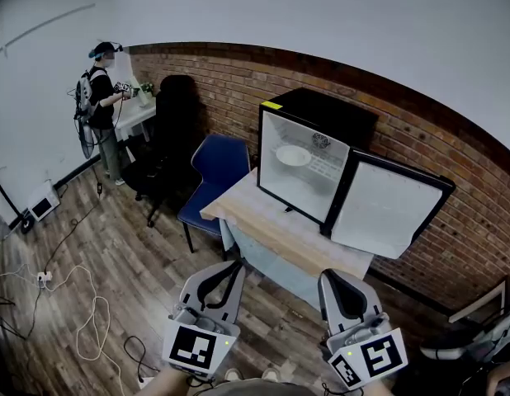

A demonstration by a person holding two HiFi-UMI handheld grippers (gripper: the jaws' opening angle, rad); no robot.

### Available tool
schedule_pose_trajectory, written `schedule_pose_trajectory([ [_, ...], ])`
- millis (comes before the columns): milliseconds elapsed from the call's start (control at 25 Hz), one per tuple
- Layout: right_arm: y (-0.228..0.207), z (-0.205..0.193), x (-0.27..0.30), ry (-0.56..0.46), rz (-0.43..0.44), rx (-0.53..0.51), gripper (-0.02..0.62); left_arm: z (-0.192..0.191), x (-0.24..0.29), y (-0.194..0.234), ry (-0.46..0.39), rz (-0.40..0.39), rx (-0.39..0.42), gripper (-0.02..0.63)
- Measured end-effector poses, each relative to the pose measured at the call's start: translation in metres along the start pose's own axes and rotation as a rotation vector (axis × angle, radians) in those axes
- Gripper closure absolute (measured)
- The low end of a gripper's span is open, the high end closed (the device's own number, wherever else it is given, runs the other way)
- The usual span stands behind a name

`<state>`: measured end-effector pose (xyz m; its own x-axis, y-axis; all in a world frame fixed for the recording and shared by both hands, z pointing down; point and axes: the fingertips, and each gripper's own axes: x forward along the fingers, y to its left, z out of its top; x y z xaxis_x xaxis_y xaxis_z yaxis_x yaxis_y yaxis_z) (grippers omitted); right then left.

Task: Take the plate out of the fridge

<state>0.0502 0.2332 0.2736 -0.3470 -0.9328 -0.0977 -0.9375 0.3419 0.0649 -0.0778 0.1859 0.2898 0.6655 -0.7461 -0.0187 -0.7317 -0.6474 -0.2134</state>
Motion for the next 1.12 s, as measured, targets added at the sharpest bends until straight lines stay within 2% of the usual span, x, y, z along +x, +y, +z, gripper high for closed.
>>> schedule_pose_trajectory([
  [480, -0.025, -0.014, 0.004, 0.011, 0.042, 0.012, 0.563, -0.007, 0.023, -0.016, 0.024, 0.023, -0.013, 0.584],
  [1120, -0.046, -0.030, -0.001, 0.005, 0.132, 0.029, 0.563, -0.017, 0.036, -0.037, 0.053, 0.099, -0.018, 0.583],
])
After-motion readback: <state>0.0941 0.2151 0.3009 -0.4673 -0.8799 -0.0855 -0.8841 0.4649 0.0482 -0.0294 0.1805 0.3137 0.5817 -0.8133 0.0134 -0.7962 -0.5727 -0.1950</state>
